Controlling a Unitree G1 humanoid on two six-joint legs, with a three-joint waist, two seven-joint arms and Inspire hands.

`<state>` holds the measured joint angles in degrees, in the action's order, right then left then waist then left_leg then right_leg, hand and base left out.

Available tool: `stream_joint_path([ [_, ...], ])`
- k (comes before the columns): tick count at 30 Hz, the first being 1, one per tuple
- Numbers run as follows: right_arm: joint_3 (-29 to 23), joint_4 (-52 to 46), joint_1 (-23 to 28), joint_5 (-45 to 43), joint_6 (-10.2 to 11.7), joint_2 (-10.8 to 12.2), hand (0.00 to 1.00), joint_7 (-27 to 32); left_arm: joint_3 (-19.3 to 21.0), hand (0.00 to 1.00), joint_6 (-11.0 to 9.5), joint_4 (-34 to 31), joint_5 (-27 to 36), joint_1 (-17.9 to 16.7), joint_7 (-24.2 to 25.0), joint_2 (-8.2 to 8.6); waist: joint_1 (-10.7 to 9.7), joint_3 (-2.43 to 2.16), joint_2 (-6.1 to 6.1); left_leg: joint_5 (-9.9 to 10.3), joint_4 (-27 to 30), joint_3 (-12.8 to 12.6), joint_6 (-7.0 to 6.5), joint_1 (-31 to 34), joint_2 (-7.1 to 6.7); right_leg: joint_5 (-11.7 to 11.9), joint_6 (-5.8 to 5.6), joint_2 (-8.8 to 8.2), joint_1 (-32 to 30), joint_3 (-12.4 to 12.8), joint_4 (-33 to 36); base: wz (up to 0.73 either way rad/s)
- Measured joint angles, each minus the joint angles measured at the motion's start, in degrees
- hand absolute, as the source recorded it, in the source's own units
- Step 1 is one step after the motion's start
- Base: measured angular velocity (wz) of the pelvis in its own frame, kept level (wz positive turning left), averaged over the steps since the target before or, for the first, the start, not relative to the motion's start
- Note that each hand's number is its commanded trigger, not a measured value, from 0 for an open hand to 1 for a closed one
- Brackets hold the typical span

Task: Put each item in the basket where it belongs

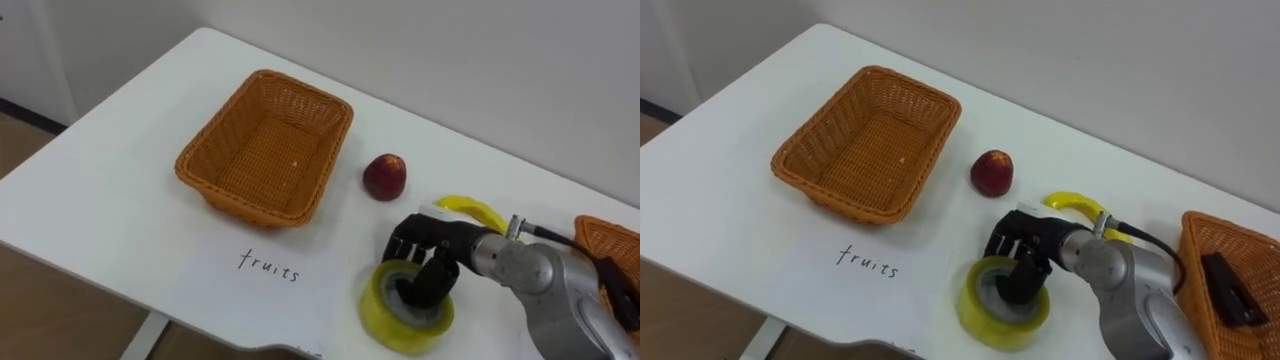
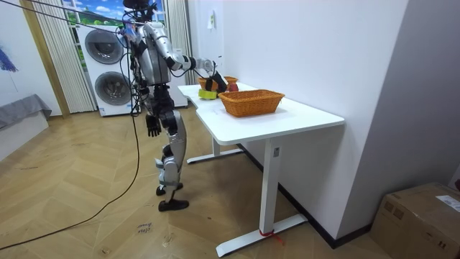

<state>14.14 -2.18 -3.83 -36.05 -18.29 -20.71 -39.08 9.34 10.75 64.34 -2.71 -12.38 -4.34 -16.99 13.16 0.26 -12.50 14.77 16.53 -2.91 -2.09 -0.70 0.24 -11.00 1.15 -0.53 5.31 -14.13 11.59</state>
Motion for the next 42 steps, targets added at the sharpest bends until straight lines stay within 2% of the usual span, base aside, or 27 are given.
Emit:
stream_joint_path([
  [4, -2.7, -1.7, 2.6, 2.5, 1.3, 0.0, 1.0, 1.3, 1.2, 0.0, -1.2, 0.4, -0.1, -0.4, -1.6, 0.59, -0.4, 0.35, 0.81, -0.1, -0.3, -0.5, -0.06, 0.0, 0.03, 0.0, -0.01, -0.05, -0.3, 0.1, 0.0, -0.09],
  [8, -5.6, -3.3, 5.2, 4.1, 2.0, -0.1, 1.0, 3.3, 2.2, 0.0, -1.7, 0.7, 0.0, -1.0, -2.8, 1.68, -0.5, 0.34, 2.3, -0.2, -1.2, -1.8, -0.18, -0.6, 0.07, 0.0, -0.01, -0.11, -0.7, 1.5, 0.1, -0.14],
  [11, -8.0, -4.8, 6.8, 4.8, 2.1, -0.1, 1.0, 5.0, 4.2, 0.0, -2.1, 2.4, -0.2, -1.3, -3.0, 2.18, -2.1, 0.12, 3.01, -0.3, -1.9, -2.2, -0.22, -1.1, 0.05, 0.0, -0.02, -0.19, -0.5, 1.6, 0.1, -0.07],
  [14, -10.4, -7.1, 7.6, 5.9, 2.6, -0.1, 1.0, 7.3, 4.9, 0.0, -2.4, 2.4, -0.3, -2.4, -3.0, 2.58, -3.7, 0.05, 3.0, -0.3, -2.5, -2.9, -0.21, -2.0, 0.23, 0.0, -0.02, -0.29, -0.2, 2.7, 0.1, -0.13],
  [17, -13.3, -8.9, 7.7, 7.7, 4.2, -0.1, 1.0, 9.5, 5.1, 0.0, -3.1, 2.5, -0.3, -2.5, -3.0, 2.78, -5.3, -0.03, 2.9, -0.3, -2.6, -2.8, -0.2, -2.5, 0.17, 0.0, -0.03, -0.28, 0.1, 2.9, 0.0, -0.01],
  [22, -17.6, -9.4, 7.7, 12.1, 4.7, -0.1, 1.0, 14.1, 5.1, 0.0, -4.1, 2.2, -0.3, -2.4, -3.8, 3.38, -6.4, -0.02, 3.04, -0.3, -3.0, -3.1, -0.28, -3.5, 0.06, 0.0, -0.04, -0.14, 0.8, 3.3, 0.0, -0.03],
  [28, -20.9, -9.8, 7.7, 12.6, 5.0, -0.1, 1.0, 18.2, 5.1, 0.0, -3.7, 2.6, -0.3, -3.0, -4.0, 4.96, -7.2, -0.01, 4.3, -0.3, -2.9, -3.3, -0.28, -4.1, 0.07, 0.0, -0.07, -0.33, 1.3, 3.3, 0.0, -0.01],
  [33, -24.6, -9.8, 7.6, 13.3, 6.2, -0.1, 1.0, 22.5, 5.1, 0.0, -3.8, 2.6, -0.3, -4.7, -4.0, 6.03, -8.3, 0.08, 5.06, -0.3, -2.9, -3.3, -0.2, -3.7, 0.13, 0.0, -0.07, -0.41, 1.1, 3.2, 0.0, 0.0],
  [37, -25.1, -9.8, 7.7, 13.2, 6.4, -0.1, 1.0, 25.1, 5.1, 0.0, -3.8, 2.6, -0.3, -4.9, -4.0, 6.42, -9.1, 0.02, 5.34, -0.3, -2.8, -3.3, -0.19, -3.4, 0.15, 0.0, -0.07, -0.35, 0.7, 3.3, 0.1, 0.0],
  [38, -25.3, -9.8, 7.7, 13.2, 6.7, -0.1, 1.0, 25.4, 5.1, 0.0, -3.8, 2.6, -0.3, -5.0, -4.0, 6.42, -9.8, -0.04, 5.46, -0.3, -2.8, -3.2, -0.2, -3.4, 0.15, 0.0, -0.07, -0.38, 0.8, 3.2, 0.1, 0.0],
  [42, -28.0, -9.7, 7.7, 15.3, 7.1, -0.1, 1.0, 27.2, 5.6, 0.0, -4.1, 2.5, -0.4, -5.0, -3.9, 6.31, -10.5, -0.12, 6.0, -0.3, -3.0, -3.2, -0.23, -3.5, 0.08, 0.0, -0.07, -0.46, 0.8, 3.2, 0.1, 0.0],
])
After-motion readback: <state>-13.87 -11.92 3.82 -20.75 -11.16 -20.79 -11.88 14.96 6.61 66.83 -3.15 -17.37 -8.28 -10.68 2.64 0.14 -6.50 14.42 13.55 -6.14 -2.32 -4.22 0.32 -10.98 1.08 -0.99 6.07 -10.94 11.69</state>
